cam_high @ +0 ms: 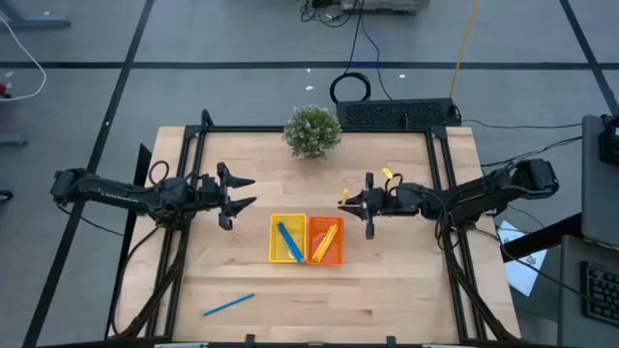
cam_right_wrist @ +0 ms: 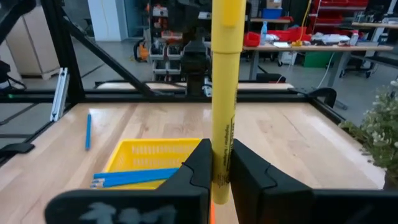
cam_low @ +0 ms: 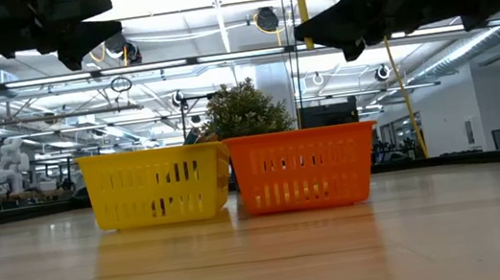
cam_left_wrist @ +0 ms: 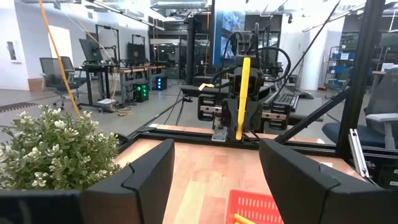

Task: Sort pens & pencils
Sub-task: Put the yellow pen into the orange bin

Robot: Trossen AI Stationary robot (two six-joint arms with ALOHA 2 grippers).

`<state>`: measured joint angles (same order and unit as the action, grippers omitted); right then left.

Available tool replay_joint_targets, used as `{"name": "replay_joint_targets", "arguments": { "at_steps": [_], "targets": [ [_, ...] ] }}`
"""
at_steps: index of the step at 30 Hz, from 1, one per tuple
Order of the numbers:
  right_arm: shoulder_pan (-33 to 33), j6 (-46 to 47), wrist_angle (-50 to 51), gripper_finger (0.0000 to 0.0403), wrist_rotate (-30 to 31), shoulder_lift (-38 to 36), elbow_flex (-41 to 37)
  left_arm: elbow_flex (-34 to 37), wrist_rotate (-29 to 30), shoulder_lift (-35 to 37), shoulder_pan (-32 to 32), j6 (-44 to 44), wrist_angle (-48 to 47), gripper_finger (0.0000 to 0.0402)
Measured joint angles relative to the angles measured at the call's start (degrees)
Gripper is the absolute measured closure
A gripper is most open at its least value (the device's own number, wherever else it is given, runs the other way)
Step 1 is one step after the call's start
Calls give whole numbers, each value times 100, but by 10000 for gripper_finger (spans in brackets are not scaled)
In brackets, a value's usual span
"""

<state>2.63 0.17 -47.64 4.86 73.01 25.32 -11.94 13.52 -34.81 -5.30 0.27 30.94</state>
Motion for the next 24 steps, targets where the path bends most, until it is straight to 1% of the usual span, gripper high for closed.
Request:
{"name": "replay_joint_targets", "arguments": {
  "at_steps": [4,10,13,15,17,24],
  "targets": [
    [32,-48,177,382,-1,0,2,0,0,0,0,-4,0,160],
    [459,-992,630,382,40,2,163,0,-2,0,0,-11,-2,160],
    [767,-1442,1195,382,501,36,429,0,-2,0,0,-11,-2,160],
    [926,-1681,1562,382,834,163,602,0,-1,0,0,-11,-2,160],
    [1030,-1948,1825,382,1034,327,744,0,-1,-2,1,-11,-4,160],
    [1099,-2886,2449,382,1045,1300,1374,0,0,-7,0,-8,-39,160]
  ]
}}
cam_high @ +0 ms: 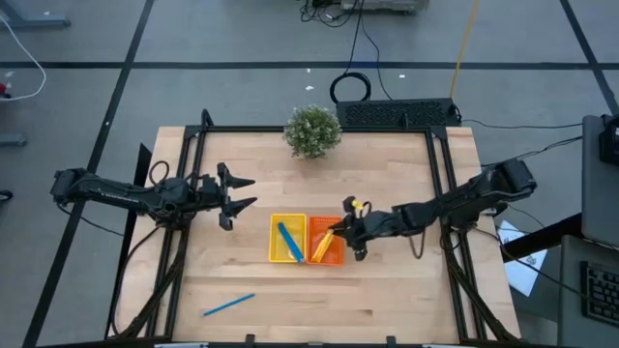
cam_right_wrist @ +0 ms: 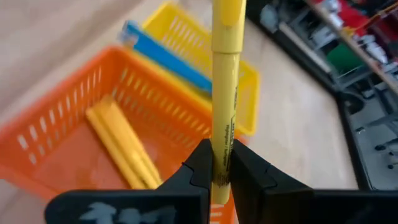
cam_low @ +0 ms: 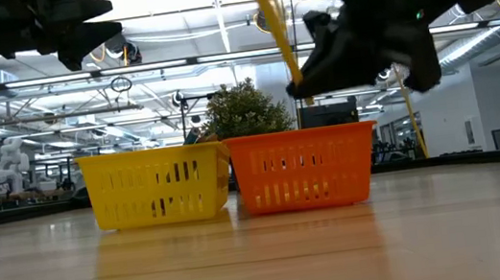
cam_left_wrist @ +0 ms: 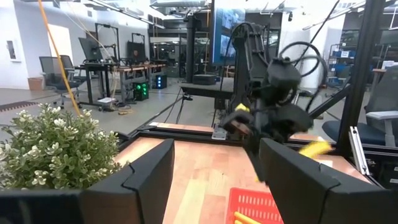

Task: Sort pens & pencils
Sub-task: Put the yellow pen into the orange bin, then put the blue pencil into the yellow bin

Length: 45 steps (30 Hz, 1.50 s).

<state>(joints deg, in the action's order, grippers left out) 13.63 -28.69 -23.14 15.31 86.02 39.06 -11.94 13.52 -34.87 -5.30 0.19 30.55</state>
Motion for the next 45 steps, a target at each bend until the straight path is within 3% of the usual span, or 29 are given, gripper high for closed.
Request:
{"name": "replay_joint_targets", "arguments": {
  "at_steps": [6,19,35,45],
  "targets": [
    [-13,-110,512,375,7,391,294,-2,0,0,0,2,-46,160],
    [-104,851,840,361,-11,365,296,-2,0,0,1,7,-83,160],
    [-127,667,1355,351,-17,365,293,-2,4,0,0,-125,-79,160],
    [-116,540,877,351,-38,363,291,-2,6,0,0,-141,-74,160]
  ]
}}
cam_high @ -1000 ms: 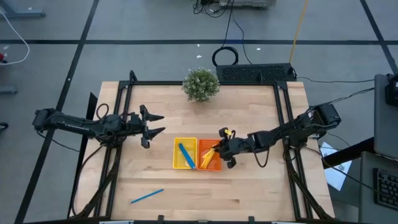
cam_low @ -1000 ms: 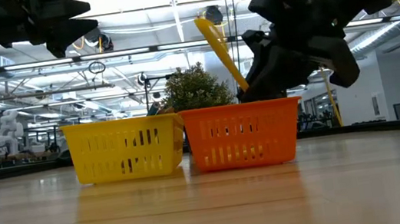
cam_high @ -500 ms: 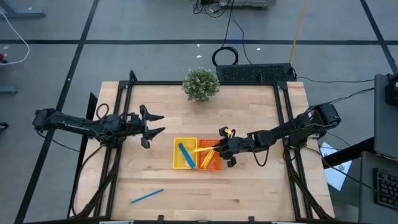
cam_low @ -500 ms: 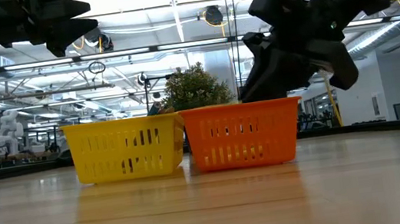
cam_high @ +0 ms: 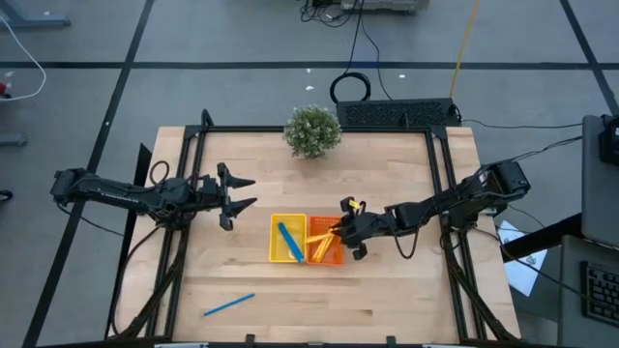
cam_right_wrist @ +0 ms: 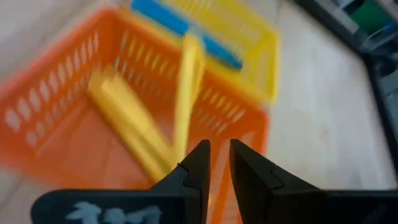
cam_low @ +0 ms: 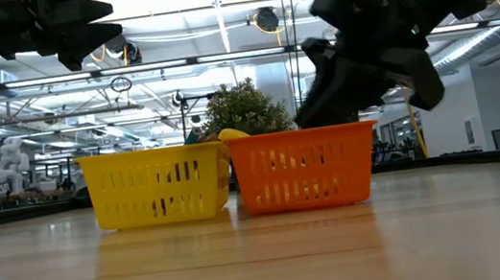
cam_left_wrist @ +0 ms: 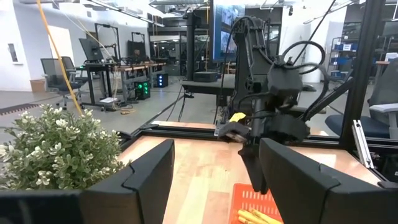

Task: Sort pens & pencils
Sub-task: Put the blue pencil into the yellow bin

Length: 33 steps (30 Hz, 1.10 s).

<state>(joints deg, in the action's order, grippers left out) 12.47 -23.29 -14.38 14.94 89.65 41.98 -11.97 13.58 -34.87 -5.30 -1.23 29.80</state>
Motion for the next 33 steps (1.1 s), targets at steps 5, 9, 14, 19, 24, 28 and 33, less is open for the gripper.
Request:
{"name": "replay_joint_targets", "arguments": {
  "at_steps": [5,9,14,19,24,28,33],
  "targets": [
    [-50,-20,-667,367,-18,1,0,0,1,0,0,-3,44,160],
    [-163,112,-1129,398,-13,145,0,0,1,0,2,-3,48,160],
    [-167,-92,-1800,401,-501,537,-2,0,3,0,0,-3,46,160],
    [-191,-374,-2580,402,-774,672,52,-2,3,0,1,-5,45,160],
    [-445,241,-2855,402,-667,215,243,-2,3,2,2,1,20,160],
    [-732,885,-2733,402,-556,-461,77,-2,1,0,0,0,-109,160],
    [-970,1397,-2806,402,-586,-1281,-645,-2,3,1,1,-56,-122,160]
  ]
}}
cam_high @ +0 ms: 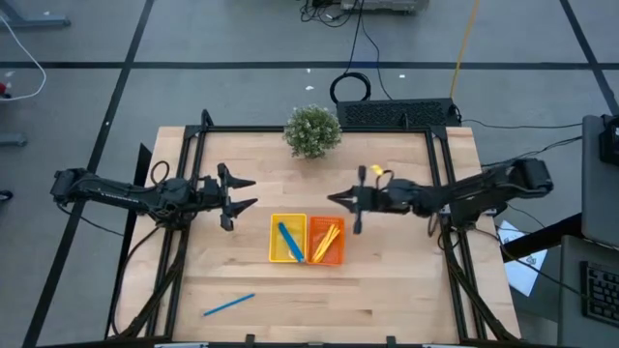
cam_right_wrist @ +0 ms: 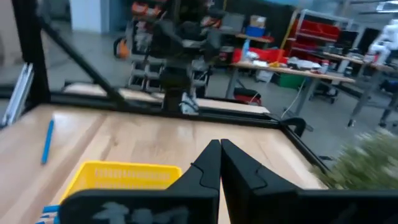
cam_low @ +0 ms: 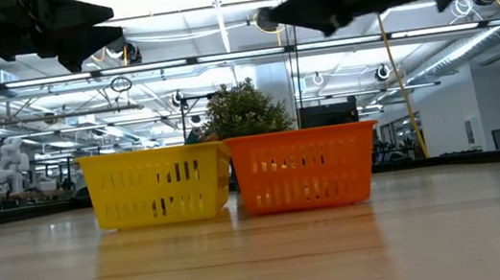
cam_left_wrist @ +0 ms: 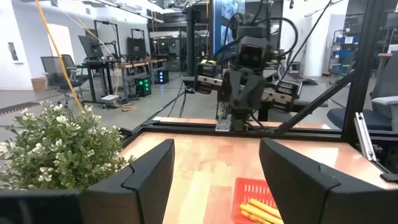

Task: Sort pens & pencils
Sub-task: Put the blue pencil into the yellow bin

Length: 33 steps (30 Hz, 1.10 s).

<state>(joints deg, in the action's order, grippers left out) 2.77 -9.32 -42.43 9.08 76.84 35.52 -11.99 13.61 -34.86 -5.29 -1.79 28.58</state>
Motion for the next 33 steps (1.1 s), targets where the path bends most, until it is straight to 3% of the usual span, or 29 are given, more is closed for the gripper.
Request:
{"name": "replay_joint_targets", "arguments": {
  "at_steps": [6,13,33],
  "targets": [
    [-185,534,-1143,403,7,-842,-1274,0,152,-1,1,-87,-5,160],
    [-325,928,-2393,403,7,-1313,-2343,0,149,1,1,-93,-11,160],
    [-394,1149,-2244,403,4,-1362,-2447,0,144,-1,-1,-93,-76,160]
  ]
}}
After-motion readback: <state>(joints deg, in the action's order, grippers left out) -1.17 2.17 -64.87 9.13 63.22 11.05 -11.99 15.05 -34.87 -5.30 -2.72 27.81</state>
